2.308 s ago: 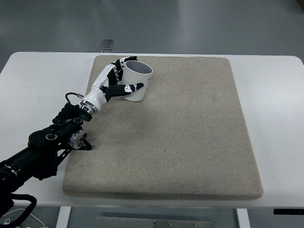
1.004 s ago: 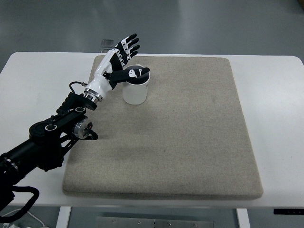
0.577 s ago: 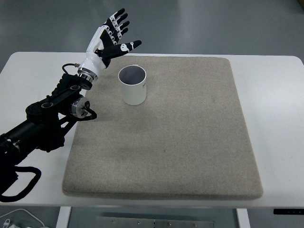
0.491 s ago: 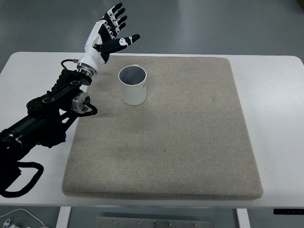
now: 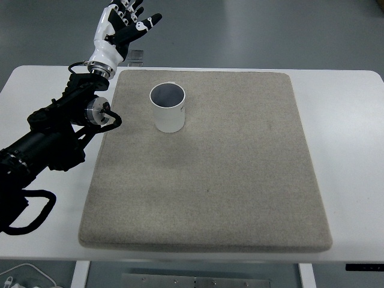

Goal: Upright white cup

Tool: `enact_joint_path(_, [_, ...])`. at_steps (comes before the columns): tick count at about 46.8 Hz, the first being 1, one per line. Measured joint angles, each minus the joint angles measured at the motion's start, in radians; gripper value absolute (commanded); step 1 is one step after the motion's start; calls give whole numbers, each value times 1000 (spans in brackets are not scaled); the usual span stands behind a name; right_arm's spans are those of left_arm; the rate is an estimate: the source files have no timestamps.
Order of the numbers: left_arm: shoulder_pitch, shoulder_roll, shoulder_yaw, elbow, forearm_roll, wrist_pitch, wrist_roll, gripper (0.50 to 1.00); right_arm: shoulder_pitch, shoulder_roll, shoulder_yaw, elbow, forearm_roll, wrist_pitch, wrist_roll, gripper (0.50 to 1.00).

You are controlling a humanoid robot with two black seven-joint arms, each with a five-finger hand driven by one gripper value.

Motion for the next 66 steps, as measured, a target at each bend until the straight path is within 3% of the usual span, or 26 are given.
enact_joint_path(11, [-5,-1,-3,23,-137,-2,14,994,0,0,3,0,0,0,0,930])
enact_joint_path(26, [-17,-1,-6,42,-412,-8,326,994,0,0,0,0,0,0,0,930])
enact_joint_path(36, [-69,-2,-6,126,-556,-7,451,996,0,0,3,0,0,3,0,930])
enact_joint_path(46, [-80,1,-7,144,-677,-18,465,994,0,0,3,0,0,5,0,930])
enact_joint_path(58, [-70,-1,-35,147,-700,-132,465,994,-2,0,1,0,0,0,-1,930])
enact_joint_path(66, [-69,-7,-42,148,-699,-142,465,994,-2,0,3,0,1,5,0,930])
